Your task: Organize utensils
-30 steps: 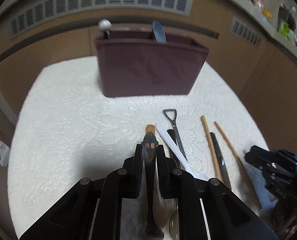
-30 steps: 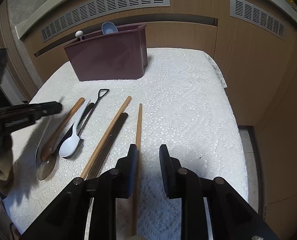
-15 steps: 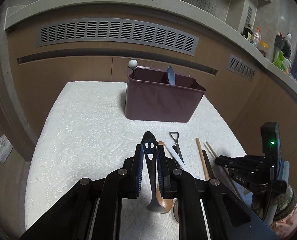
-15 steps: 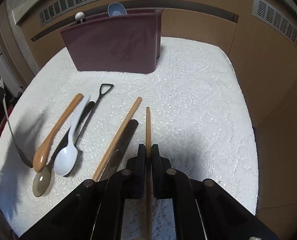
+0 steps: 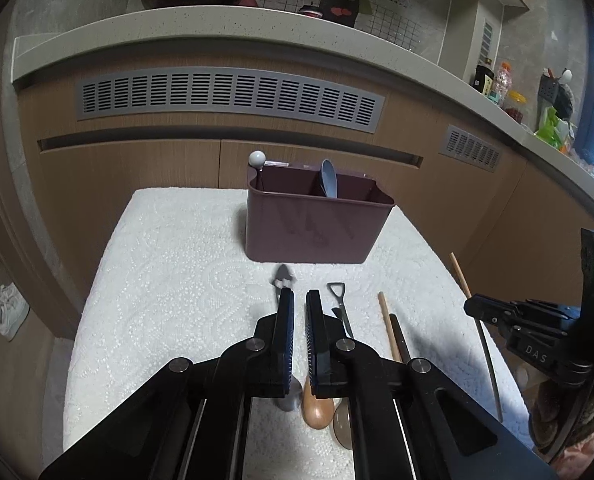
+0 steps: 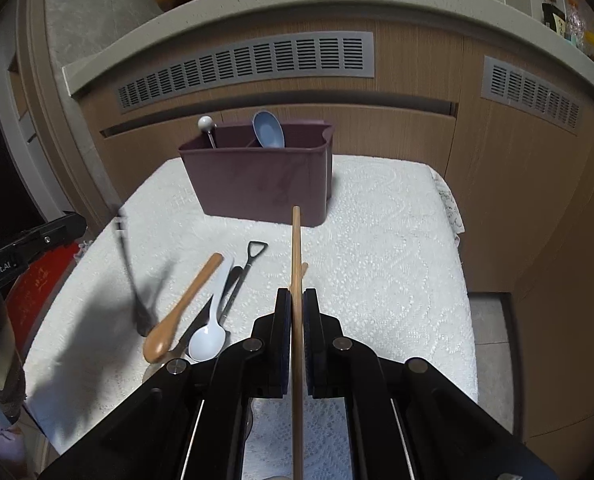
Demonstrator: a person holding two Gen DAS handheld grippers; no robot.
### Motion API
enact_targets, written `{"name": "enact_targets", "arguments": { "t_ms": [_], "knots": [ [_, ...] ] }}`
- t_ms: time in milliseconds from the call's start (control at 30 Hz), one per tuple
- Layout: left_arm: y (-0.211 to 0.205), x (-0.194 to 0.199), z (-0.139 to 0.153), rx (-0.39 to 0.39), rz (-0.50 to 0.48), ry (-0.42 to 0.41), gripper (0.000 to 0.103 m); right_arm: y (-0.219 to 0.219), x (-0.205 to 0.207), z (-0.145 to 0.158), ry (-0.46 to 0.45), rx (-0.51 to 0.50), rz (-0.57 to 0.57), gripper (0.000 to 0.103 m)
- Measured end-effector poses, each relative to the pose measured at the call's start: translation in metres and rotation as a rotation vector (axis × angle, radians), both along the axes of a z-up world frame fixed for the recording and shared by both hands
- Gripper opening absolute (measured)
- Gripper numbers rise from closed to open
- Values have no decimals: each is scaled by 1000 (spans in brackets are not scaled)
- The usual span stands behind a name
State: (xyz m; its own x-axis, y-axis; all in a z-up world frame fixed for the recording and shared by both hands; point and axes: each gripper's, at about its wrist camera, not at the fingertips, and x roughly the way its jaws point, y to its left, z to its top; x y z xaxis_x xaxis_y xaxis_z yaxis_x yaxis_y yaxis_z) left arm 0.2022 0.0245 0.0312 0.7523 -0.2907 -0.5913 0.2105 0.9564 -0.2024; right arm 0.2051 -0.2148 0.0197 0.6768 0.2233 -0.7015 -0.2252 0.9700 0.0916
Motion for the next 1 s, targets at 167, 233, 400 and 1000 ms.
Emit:
{"name": "enact_targets", "arguments": {
  "t_ms": [167, 233, 400, 1000],
  "knots": [
    [6, 8, -4, 12, 31, 32, 6, 0, -1, 4, -9, -7, -3, 6],
    [9, 18, -14, 16, 51, 80, 8, -2, 0, 2, -5, -6, -9, 6],
    [4, 55, -53, 23, 46, 257, 18, -4, 2, -1, 1, -1, -10, 6],
    [-31, -8, -102, 201, 41, 216, 45, -16, 1, -17, 25, 47, -29, 6]
  ]
}}
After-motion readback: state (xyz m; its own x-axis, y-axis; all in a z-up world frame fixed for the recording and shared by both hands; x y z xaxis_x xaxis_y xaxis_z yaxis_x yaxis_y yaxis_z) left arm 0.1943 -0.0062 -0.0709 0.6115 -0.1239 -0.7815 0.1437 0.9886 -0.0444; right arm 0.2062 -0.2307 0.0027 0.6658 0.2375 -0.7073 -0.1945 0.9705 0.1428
